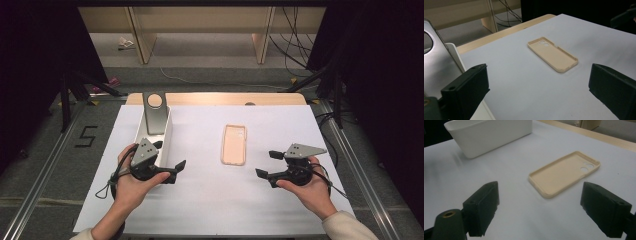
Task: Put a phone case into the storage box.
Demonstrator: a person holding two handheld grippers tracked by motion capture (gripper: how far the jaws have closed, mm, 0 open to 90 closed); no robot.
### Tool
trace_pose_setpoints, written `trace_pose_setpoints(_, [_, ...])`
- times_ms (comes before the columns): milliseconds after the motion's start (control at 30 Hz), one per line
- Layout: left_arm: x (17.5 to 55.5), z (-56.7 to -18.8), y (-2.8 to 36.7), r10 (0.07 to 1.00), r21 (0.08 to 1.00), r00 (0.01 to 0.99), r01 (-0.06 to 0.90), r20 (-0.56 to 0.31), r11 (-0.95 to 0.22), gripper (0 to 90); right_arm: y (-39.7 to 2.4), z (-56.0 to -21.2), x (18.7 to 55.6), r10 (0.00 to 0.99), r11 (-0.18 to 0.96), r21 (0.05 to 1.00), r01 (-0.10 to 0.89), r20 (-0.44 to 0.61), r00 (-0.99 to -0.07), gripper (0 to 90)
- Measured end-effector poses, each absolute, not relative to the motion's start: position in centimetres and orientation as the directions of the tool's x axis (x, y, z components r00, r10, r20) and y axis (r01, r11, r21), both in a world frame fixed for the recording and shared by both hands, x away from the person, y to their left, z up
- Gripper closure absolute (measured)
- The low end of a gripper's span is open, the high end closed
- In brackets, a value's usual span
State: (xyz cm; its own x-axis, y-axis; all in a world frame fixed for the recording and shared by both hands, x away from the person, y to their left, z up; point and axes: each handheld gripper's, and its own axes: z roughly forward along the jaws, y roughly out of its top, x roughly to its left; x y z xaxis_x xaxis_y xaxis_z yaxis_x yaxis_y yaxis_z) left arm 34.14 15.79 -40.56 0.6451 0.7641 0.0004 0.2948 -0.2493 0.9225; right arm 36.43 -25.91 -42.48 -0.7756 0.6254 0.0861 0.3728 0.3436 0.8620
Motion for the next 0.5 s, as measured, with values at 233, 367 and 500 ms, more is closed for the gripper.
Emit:
trace_pose_setpoints(233, [33.6, -41.8, 15.6, 0.748, 0.915, 0.663, 0.279, 0.036, -0.291, 1.9, -25.7, -42.5, 36.6, 0.623, 0.347, 0.860, 0.374, 0.086, -0.777, 16.3])
trace_pose_setpoints(367, [33.5, -42.0, 15.5, 0.745, 0.915, 0.666, 0.276, 0.038, -0.294, 1.9, -25.7, -42.5, 36.6, 0.622, 0.348, 0.861, 0.372, 0.085, -0.778, 16.3])
trace_pose_setpoints(500, [33.5, -42.2, 15.5, 0.745, 0.913, 0.666, 0.282, 0.036, -0.296, 1.9, -25.8, -42.5, 36.6, 0.624, 0.346, 0.862, 0.372, 0.085, -0.777, 16.3])
